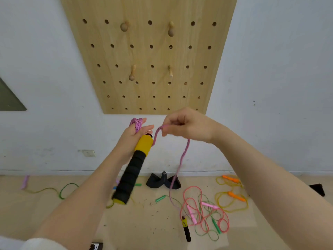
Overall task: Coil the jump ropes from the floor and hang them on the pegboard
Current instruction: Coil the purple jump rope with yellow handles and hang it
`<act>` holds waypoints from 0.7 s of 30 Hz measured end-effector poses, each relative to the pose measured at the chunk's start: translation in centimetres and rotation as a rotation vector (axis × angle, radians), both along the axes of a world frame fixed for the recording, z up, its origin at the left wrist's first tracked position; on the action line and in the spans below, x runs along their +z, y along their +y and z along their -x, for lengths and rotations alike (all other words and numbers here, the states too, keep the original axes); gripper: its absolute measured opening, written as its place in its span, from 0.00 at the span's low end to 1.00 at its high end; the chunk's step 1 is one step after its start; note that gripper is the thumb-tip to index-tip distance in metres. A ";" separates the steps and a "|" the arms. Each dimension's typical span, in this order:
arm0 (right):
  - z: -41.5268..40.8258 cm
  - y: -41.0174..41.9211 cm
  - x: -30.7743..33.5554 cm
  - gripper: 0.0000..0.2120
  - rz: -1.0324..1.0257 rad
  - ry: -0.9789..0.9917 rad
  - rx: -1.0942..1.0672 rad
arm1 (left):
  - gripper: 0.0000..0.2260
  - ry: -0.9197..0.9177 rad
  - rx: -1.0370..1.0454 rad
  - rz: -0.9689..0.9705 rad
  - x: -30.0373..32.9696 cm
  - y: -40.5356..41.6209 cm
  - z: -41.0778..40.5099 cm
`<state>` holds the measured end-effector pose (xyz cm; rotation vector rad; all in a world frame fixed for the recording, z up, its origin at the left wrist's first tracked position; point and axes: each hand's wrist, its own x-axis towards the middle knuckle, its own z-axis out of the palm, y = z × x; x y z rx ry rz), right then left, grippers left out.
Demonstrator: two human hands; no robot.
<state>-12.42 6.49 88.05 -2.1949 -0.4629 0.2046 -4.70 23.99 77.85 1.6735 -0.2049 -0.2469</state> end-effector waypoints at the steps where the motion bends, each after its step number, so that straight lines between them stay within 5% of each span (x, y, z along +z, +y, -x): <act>1: -0.2 -0.3 -0.1 0.10 -0.058 -0.007 -0.043 | 0.17 0.001 -0.023 0.015 0.2 -0.1 0.3; 6: -0.8 -1.5 -1.0 0.11 -0.215 0.045 -0.065 | 0.17 -0.044 -0.173 -0.100 1.1 -0.7 0.8; 9: -0.7 -0.8 -1.3 0.11 -0.231 0.012 -0.061 | 0.12 0.061 -0.271 0.082 1.8 -1.6 2.2; 14: -3.0 -1.1 -2.8 0.10 -0.243 -0.115 -0.472 | 0.16 0.355 -0.447 0.546 3.3 -2.3 3.5; 17: -3.2 -1.2 -4.0 0.11 -0.167 -0.056 -0.446 | 0.21 0.434 -0.511 0.582 3.8 -2.3 3.8; 21: -3.2 -1.6 -5.2 0.13 -0.105 -0.077 -0.503 | 0.13 0.343 -0.463 0.515 3.6 -1.9 4.0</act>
